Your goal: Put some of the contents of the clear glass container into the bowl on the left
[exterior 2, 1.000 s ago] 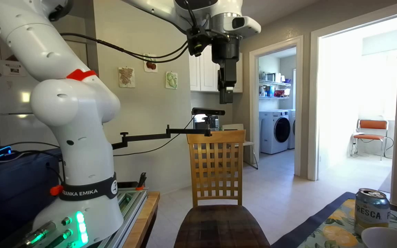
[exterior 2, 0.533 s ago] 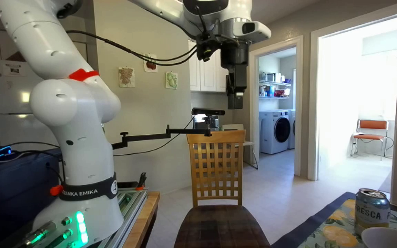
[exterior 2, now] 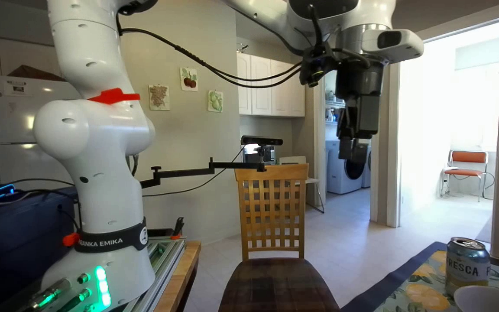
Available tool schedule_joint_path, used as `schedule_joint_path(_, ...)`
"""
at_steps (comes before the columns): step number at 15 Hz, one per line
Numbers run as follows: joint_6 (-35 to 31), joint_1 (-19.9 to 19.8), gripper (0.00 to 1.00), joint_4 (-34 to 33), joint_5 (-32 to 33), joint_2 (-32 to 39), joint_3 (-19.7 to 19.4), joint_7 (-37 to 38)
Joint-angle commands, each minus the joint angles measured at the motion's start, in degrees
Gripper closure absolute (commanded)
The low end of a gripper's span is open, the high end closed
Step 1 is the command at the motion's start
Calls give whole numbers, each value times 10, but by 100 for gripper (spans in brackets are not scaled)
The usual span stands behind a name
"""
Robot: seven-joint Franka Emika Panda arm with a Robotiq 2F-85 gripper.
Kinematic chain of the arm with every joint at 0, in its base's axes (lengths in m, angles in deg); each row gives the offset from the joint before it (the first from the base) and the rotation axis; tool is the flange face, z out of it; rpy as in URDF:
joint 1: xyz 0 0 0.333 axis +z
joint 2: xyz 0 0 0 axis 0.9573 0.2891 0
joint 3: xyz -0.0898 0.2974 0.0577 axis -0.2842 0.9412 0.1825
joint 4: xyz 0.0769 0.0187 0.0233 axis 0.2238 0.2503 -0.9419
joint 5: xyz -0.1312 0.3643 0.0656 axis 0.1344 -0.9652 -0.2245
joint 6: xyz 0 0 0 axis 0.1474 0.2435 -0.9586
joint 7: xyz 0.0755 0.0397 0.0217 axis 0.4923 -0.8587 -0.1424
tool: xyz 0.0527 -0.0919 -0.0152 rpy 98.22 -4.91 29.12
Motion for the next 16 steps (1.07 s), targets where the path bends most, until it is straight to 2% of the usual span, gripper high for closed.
schedule_joint_path(1, 26, -12, 0, -92, -4, 88, -21, -5)
schedule_joint_path(5, 43, -22, 0, -146, 0, 144, -36, -7)
schedule_joint_path(8, 33, -26, 0, -159, 18, 172, -46, 12)
schedule_joint_path(9, 35, -26, 0, -161, 22, 173, -49, 23)
schedule_joint_path(10, 21, -24, 0, -135, 8, 154, -45, 5)
schedule_joint_path(16, 22, -26, 0, -145, 13, 165, -48, 14)
